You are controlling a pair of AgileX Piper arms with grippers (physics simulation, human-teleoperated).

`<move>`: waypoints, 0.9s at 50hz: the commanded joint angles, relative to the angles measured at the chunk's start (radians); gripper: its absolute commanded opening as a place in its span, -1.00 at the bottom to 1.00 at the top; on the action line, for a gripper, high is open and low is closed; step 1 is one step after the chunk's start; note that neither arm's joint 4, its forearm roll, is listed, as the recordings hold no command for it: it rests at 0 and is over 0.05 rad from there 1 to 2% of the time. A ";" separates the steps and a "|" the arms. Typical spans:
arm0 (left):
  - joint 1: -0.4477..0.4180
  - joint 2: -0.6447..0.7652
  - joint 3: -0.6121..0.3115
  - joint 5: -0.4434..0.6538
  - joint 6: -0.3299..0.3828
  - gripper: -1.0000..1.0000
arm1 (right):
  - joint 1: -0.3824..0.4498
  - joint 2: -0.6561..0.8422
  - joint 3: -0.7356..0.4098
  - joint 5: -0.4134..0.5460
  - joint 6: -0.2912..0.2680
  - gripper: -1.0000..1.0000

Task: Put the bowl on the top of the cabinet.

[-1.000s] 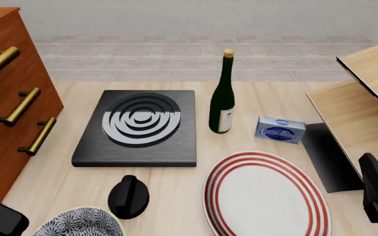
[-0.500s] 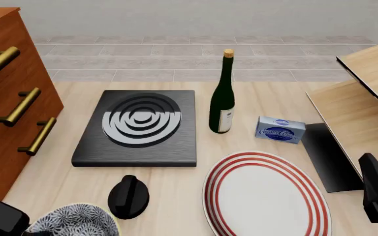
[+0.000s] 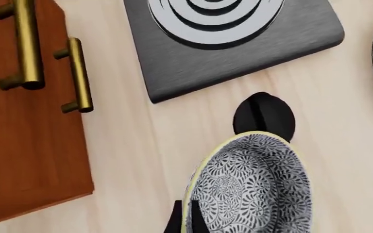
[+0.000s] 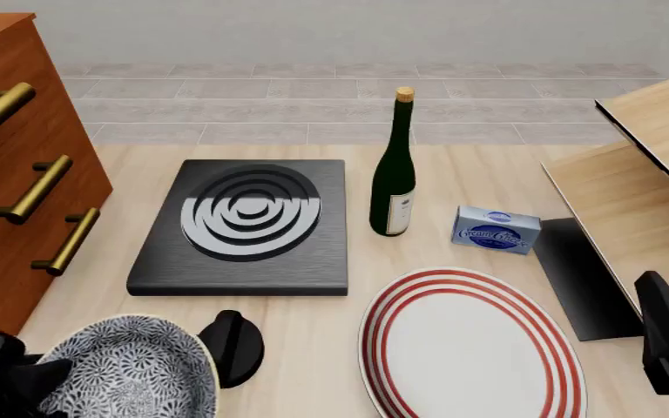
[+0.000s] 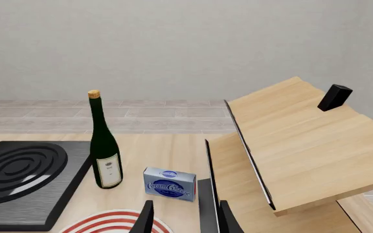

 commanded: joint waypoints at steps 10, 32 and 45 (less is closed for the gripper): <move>0.013 -0.025 -0.168 0.045 -0.032 -1.00 | 0.000 0.000 0.000 0.000 0.000 1.00; 0.102 0.023 -0.370 0.023 -0.076 -1.00 | 0.000 0.000 0.000 0.000 0.000 1.00; 0.129 0.070 -0.476 0.025 -0.147 -1.00 | 0.000 0.000 0.000 0.000 0.000 1.00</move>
